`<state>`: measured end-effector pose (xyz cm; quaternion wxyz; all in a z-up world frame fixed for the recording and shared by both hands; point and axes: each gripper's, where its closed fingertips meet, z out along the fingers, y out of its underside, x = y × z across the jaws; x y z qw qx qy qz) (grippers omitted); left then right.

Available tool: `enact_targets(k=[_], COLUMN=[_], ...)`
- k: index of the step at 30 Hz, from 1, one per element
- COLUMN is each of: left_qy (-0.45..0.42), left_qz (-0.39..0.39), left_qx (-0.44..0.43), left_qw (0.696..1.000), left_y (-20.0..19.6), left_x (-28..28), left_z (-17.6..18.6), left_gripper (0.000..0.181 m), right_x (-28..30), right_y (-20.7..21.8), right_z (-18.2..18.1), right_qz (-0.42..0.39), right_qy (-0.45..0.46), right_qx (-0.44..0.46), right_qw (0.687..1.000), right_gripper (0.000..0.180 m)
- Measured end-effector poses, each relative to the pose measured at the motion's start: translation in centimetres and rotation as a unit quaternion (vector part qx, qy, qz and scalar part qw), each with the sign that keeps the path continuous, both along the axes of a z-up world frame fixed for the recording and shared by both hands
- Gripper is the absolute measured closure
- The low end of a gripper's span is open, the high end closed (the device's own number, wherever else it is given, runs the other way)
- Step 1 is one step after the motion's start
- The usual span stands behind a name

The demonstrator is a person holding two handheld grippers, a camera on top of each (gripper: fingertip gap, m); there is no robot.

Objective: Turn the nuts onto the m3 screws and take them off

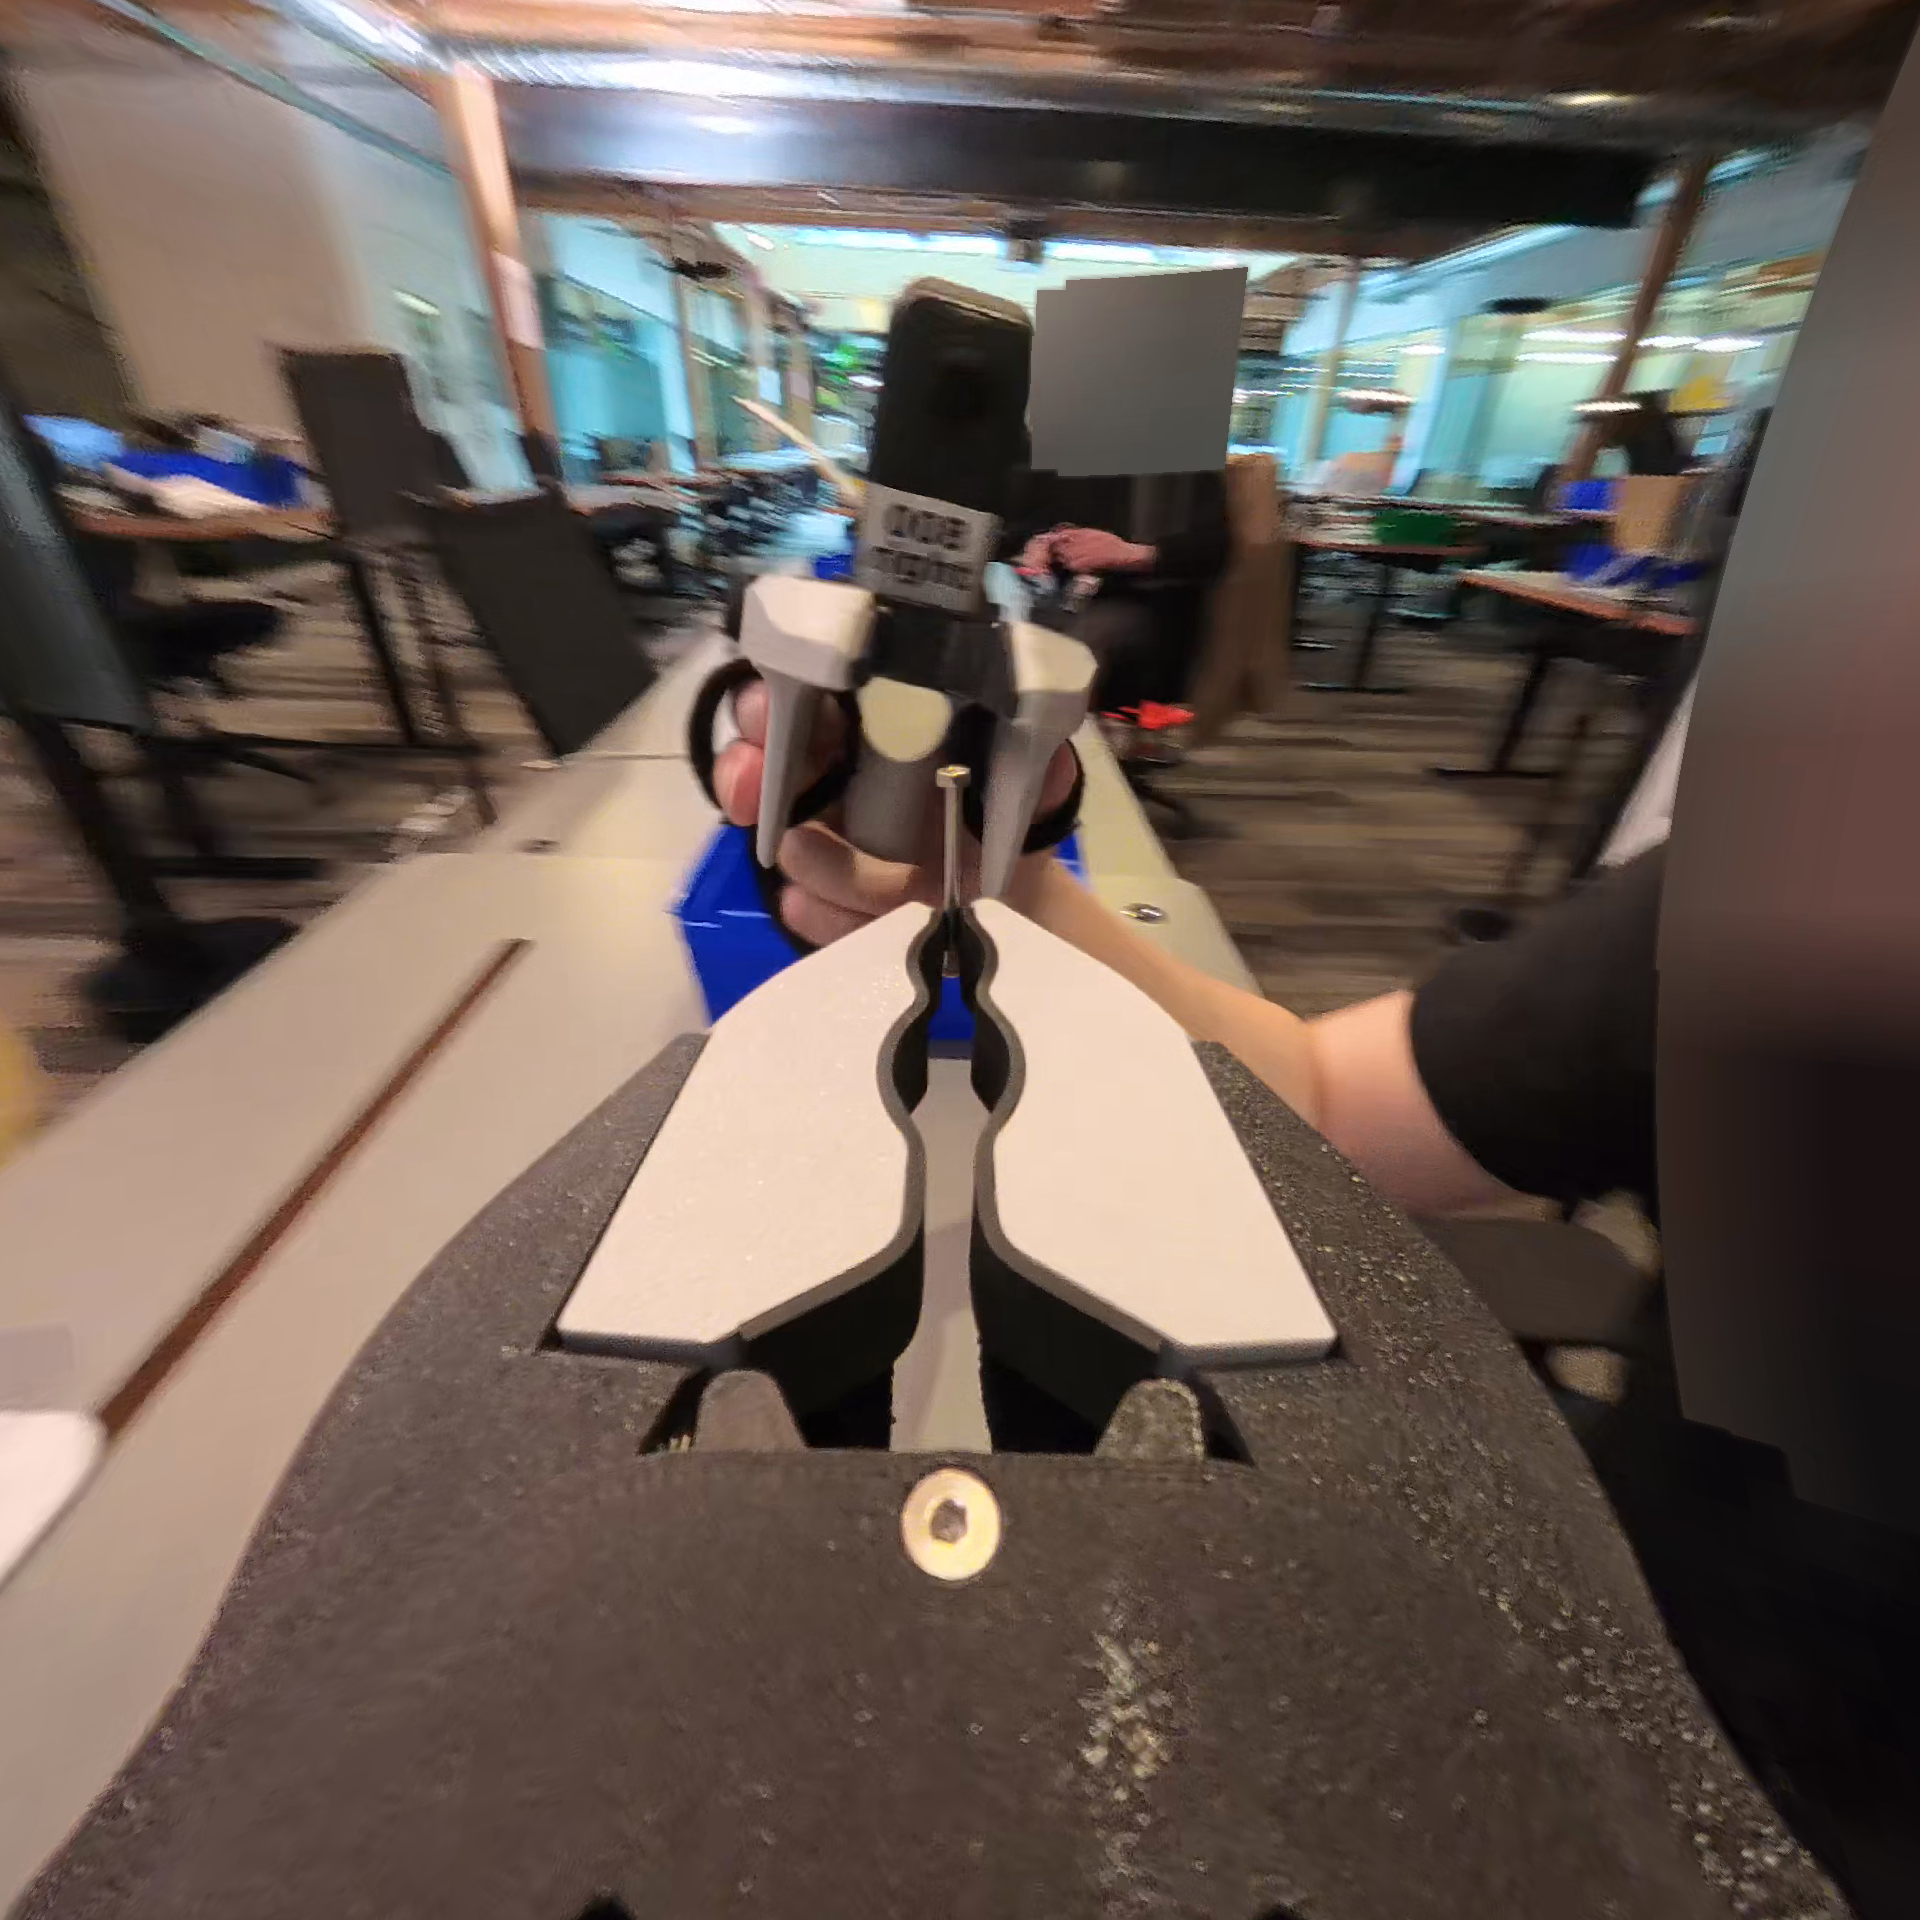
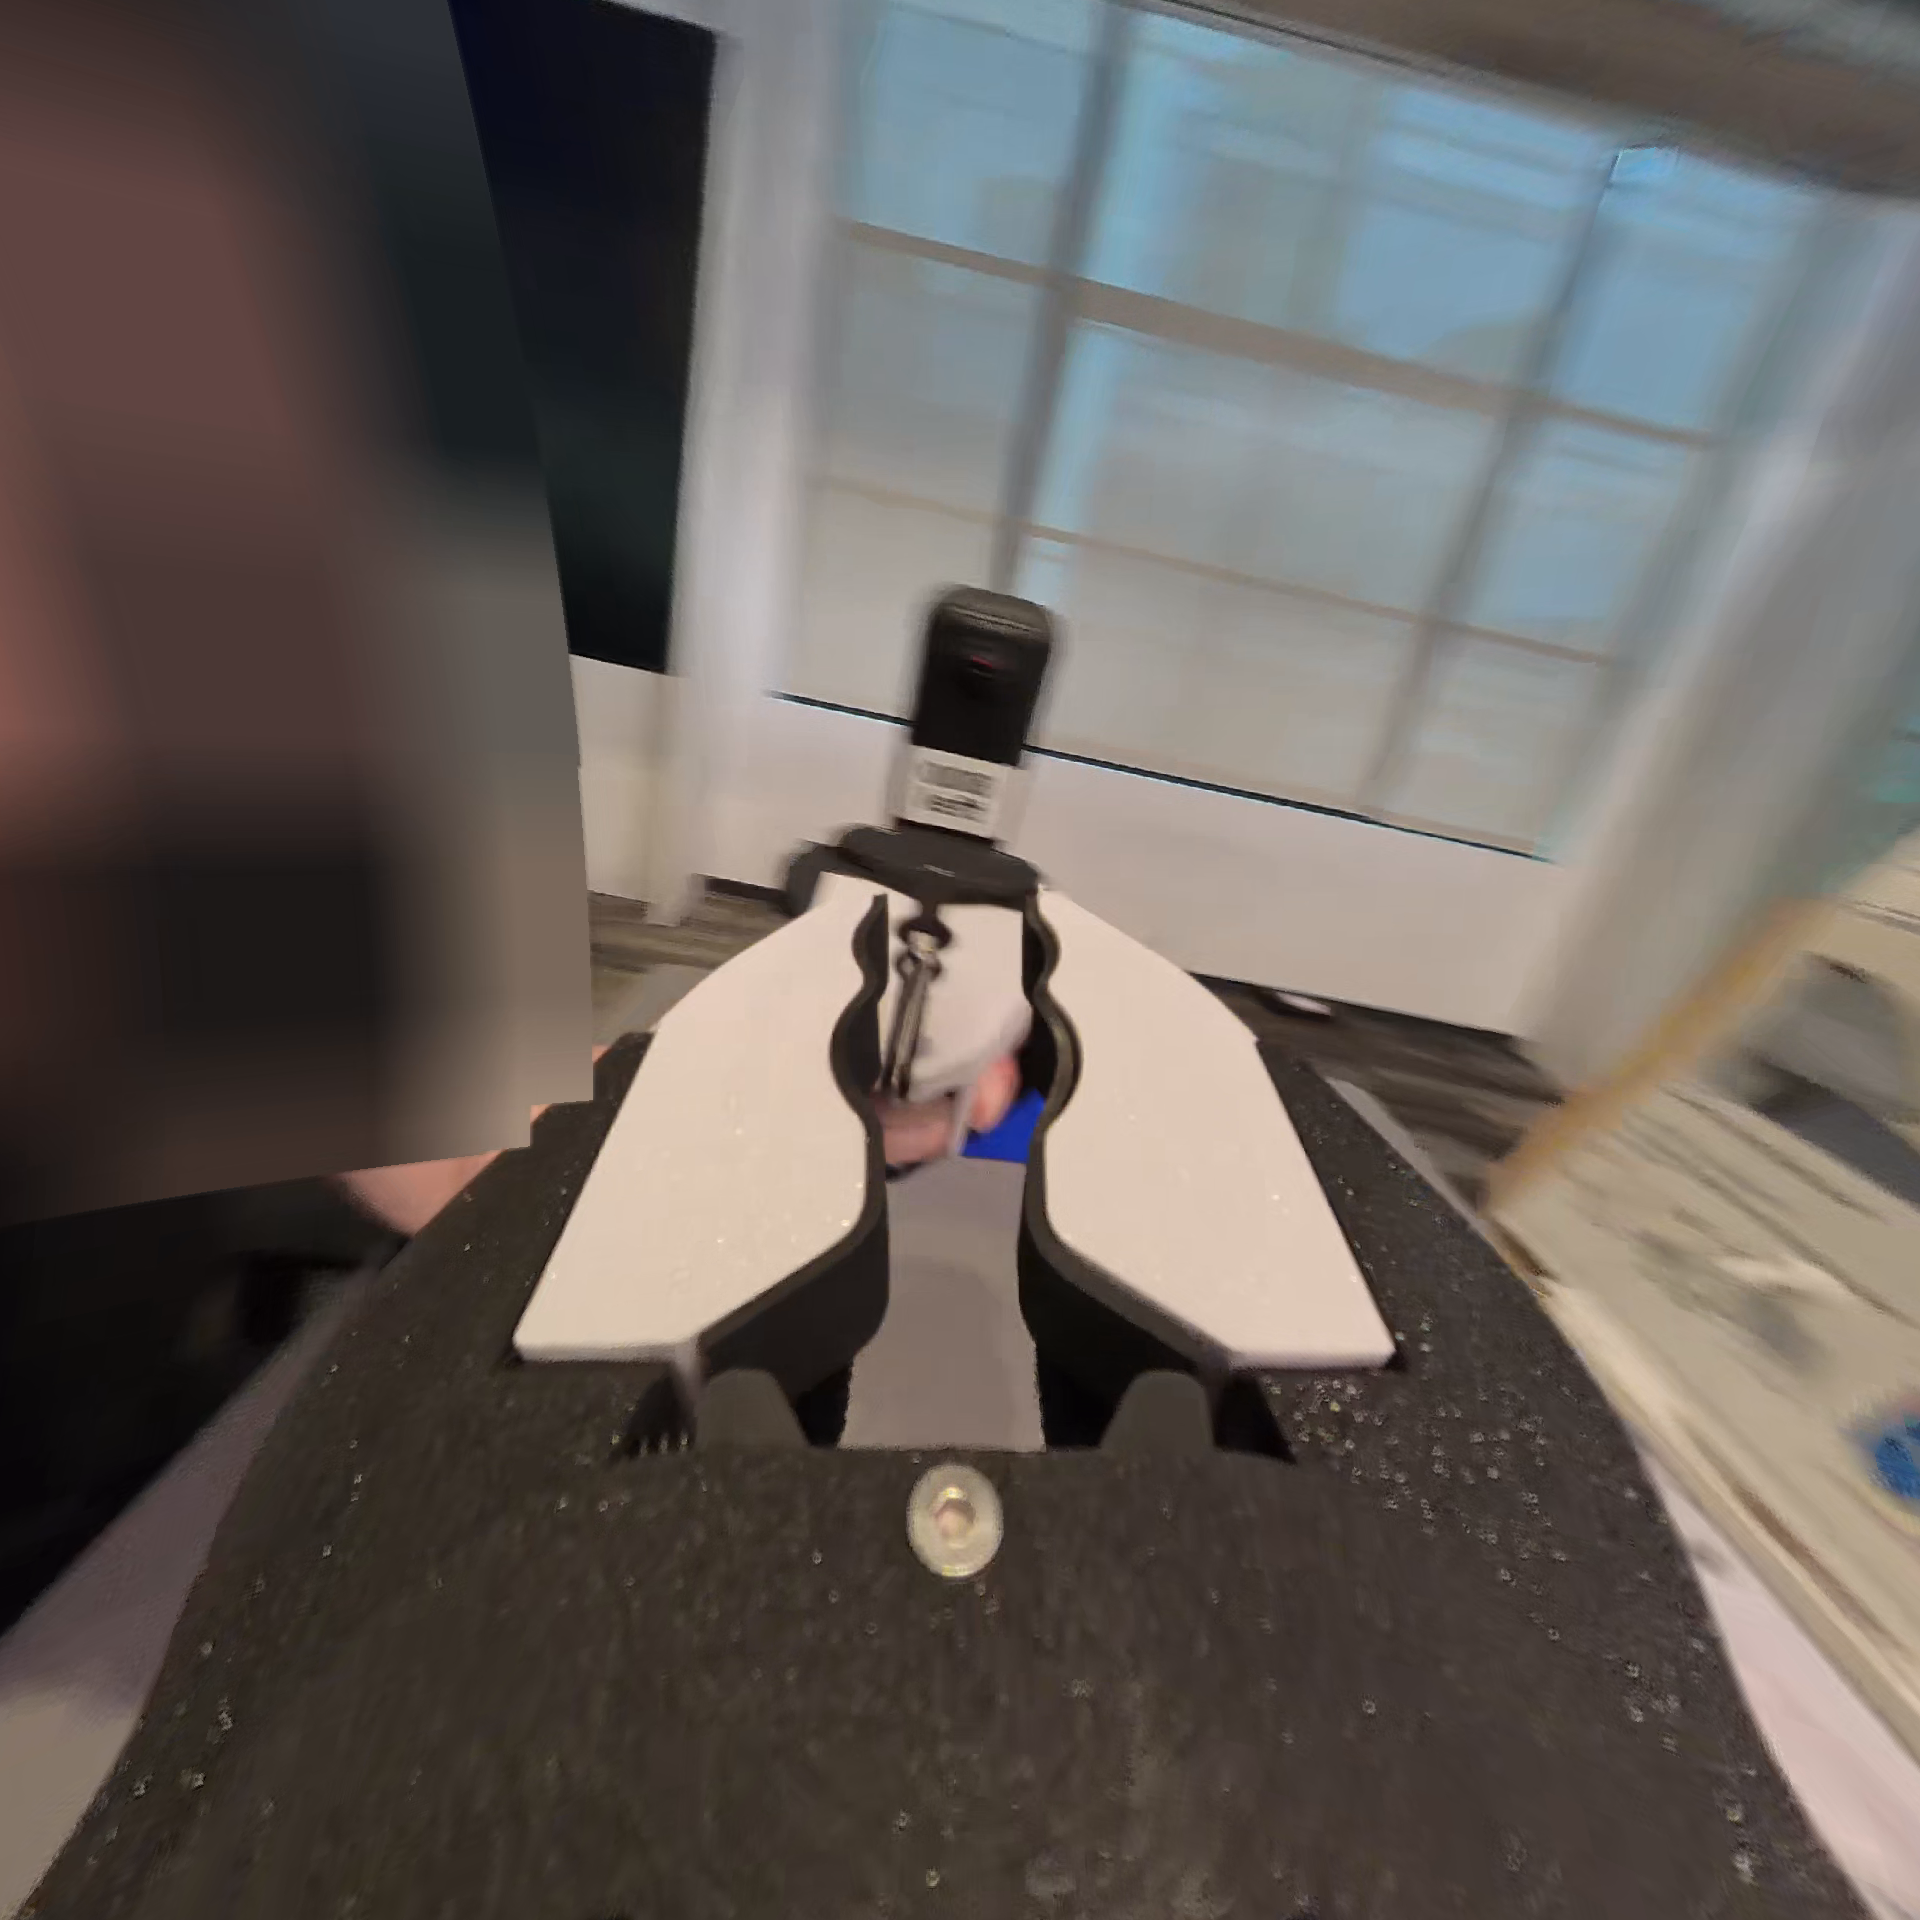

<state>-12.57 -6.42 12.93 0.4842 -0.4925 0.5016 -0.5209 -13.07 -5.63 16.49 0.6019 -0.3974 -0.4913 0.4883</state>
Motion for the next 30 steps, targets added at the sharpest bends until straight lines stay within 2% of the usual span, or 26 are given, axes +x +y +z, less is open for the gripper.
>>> enact_targets(k=[1,5,11,17,23,30], left_qy=[-0.004,0.001,0.004,0.001,0.004,0.003], left_qz=[0.017,0.05,0.047,0.059,0.059,0.057], left_qx=[0.004,0.018,0.017,0.017,0.014,0.016], left_qw=[1.0,0.999,0.999,0.998,0.998,0.998], left_y=[0.4,0.9,1.0,1.1,1.2,1.0], left_x=[0.0,0.0,0.1,-0.1,0.0,0.0], left_z=[0.2,0.1,0.0,0.1,-0.1,0.0], left_gripper=[0.179,0.179,0.179,0.179,0.179,0.179], right_x=[0.0,-0.2,-0.5,0.4,-0.8,-0.7], right_y=[0.4,0.7,0.9,0.9,0.8,1.2], right_z=[0.0,-0.4,-0.4,0.5,-0.9,-0.7], right_qz=[-0.018,-0.034,-0.045,-0.028,-0.038,-0.049], right_qy=[-0.005,-0.028,-0.033,0.001,-0.046,-0.037], right_qx=[0.0,-0.012,-0.017,-0.043,-0.014,-0.018], right_qw=[1.0,0.999,0.998,0.999,0.998,0.998], right_gripper=[0.157,0.157,0.159,0.161,0.16,0.162])
